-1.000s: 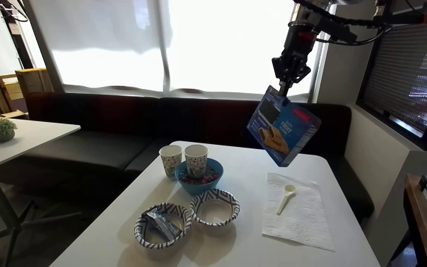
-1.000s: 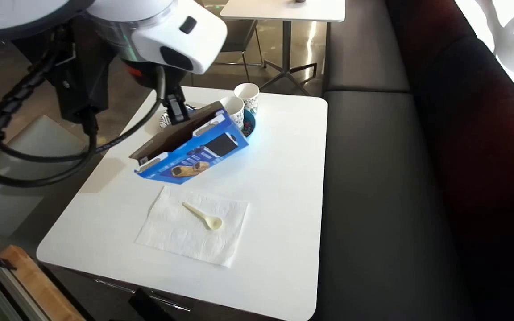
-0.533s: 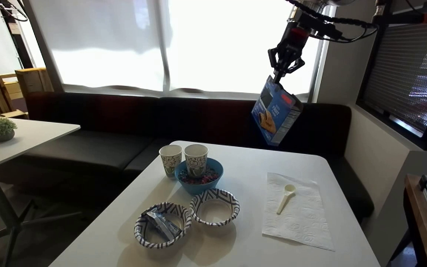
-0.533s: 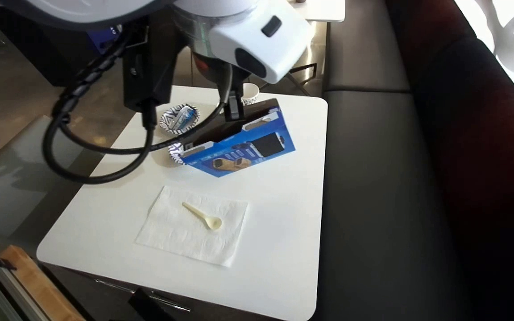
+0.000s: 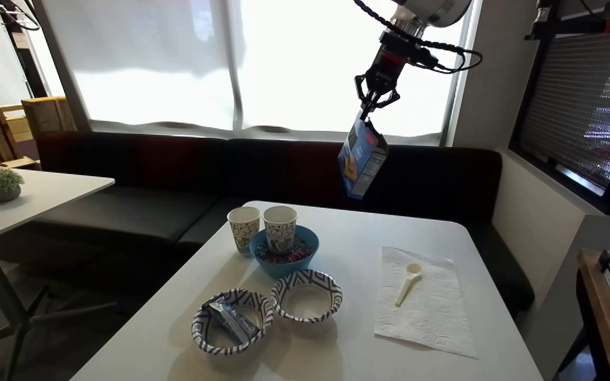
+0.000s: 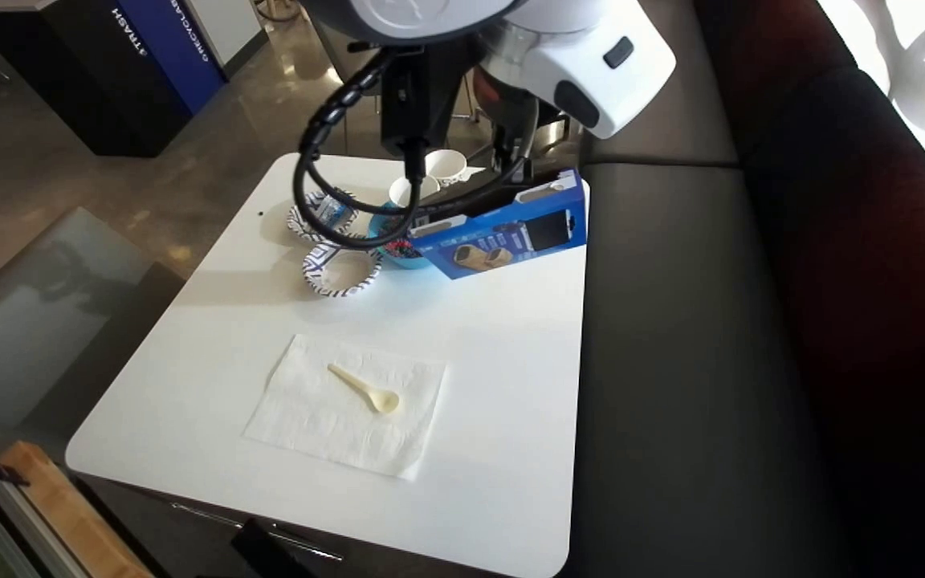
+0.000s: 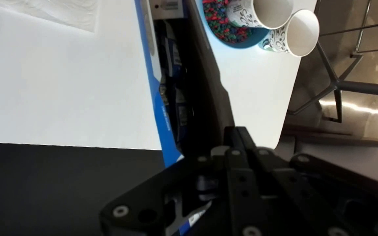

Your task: Move the box to the right

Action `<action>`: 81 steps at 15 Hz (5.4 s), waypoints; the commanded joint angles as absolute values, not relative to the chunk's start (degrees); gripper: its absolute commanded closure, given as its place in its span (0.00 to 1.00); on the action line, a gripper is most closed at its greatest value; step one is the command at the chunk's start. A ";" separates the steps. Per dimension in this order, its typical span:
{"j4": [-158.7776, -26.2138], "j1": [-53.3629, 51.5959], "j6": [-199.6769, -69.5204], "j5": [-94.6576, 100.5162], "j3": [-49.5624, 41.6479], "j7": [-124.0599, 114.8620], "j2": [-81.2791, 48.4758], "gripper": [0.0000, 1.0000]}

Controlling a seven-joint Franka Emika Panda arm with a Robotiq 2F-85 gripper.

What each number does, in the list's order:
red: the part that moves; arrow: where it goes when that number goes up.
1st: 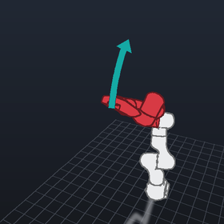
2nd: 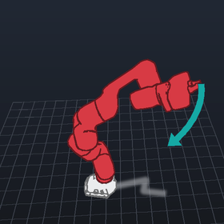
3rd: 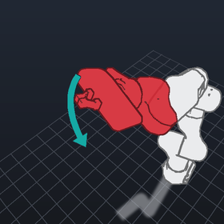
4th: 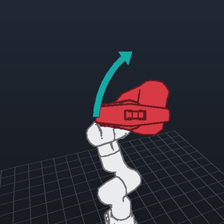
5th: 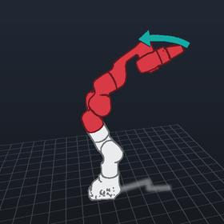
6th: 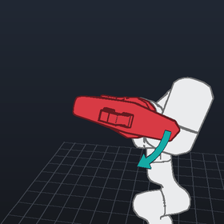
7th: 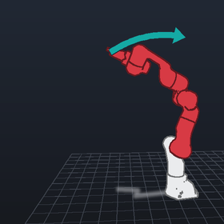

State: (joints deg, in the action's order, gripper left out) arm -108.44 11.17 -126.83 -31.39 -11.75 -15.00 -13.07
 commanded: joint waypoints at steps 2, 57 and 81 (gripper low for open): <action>-94.90 13.76 -122.21 -38.04 -9.20 -17.78 -24.04 1.00; -61.32 18.34 -130.00 -59.47 -2.13 -24.91 -62.96 1.00; -44.28 15.91 -100.97 -24.93 -8.72 -56.06 -73.83 1.00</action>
